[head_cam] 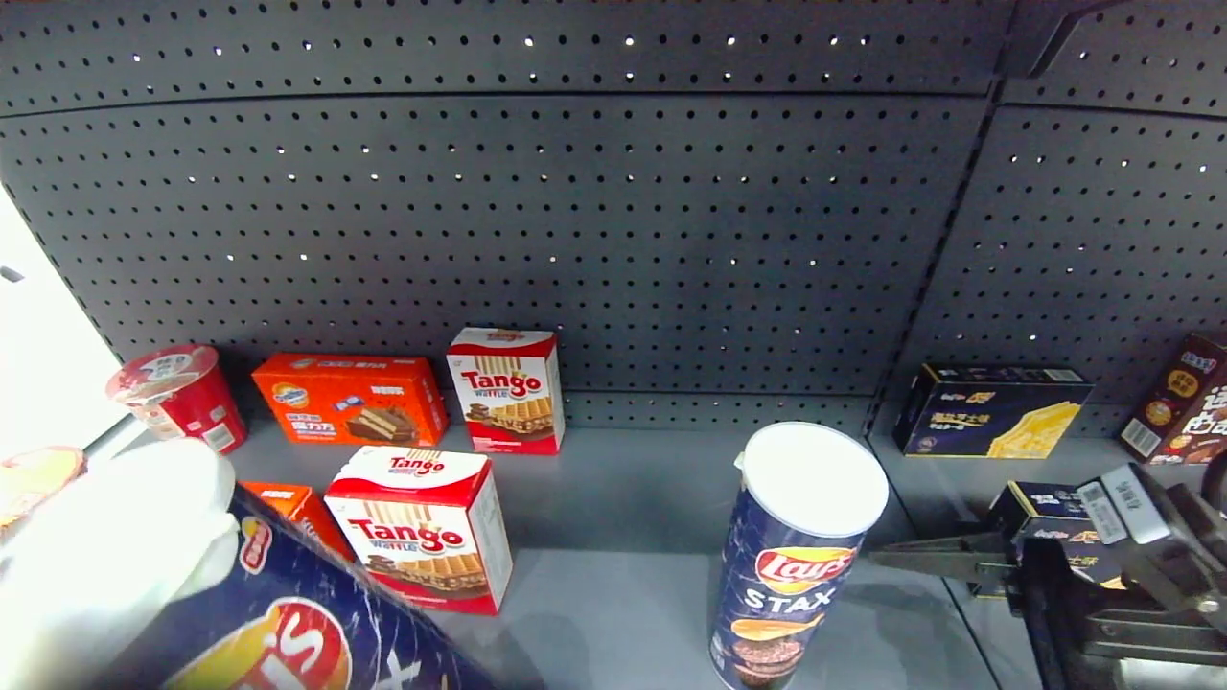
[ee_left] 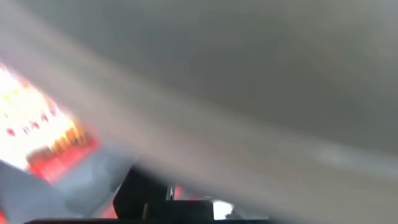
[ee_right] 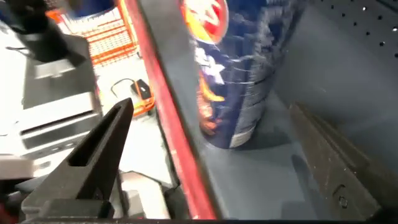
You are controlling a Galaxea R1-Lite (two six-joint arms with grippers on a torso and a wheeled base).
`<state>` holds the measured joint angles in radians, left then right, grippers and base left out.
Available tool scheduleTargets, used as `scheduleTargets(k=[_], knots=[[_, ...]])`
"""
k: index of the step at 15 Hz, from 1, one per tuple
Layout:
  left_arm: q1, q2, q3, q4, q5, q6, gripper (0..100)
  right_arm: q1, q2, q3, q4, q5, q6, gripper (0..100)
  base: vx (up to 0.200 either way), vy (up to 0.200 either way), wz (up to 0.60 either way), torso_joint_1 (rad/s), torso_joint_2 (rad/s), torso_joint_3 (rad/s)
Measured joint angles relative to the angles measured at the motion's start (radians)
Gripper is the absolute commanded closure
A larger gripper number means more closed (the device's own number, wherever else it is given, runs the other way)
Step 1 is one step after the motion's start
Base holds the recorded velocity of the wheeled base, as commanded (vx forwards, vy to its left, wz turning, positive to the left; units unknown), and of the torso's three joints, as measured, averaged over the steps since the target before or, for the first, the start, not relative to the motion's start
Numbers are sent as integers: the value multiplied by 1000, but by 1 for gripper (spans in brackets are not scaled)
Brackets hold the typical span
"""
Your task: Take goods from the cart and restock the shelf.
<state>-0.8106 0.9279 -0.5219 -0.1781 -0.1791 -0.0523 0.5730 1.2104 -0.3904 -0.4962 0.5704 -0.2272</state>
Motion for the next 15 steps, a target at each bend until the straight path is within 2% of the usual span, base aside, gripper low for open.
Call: scheduleTargets(k=[3, 5, 7, 10, 12, 13, 15], knots=[[-8, 64, -72, 3, -3, 36, 100, 9, -143, -110, 246, -33, 7, 0, 0, 0, 0, 0, 0, 0], [-13, 109, -105, 3, -7, 59, 100, 9, -241, -185, 386, -69, 68, 0, 0, 0, 0, 0, 0, 0], [-14, 152, -142, 3, -10, 73, 100, 10, -314, -227, 416, -84, 152, 0, 0, 0, 0, 0, 0, 0], [-24, 227, -200, 0, -14, 88, 100, 11, -359, -261, 416, -86, 176, 0, 0, 0, 0, 0, 0, 0], [-21, 292, -244, -5, -49, 95, 100, 9, -373, -263, 416, -86, 179, 0, 0, 0, 0, 0, 0, 0], [-11, 329, -266, -8, -78, 118, 100, 9, -381, -262, 416, -86, 193, 0, 0, 0, 0, 0, 0, 0], [39, 394, -295, -13, -163, 202, 100, 8, -392, -262, 382, -86, 228, 0, 0, 0, 0, 0, 0, 0]])
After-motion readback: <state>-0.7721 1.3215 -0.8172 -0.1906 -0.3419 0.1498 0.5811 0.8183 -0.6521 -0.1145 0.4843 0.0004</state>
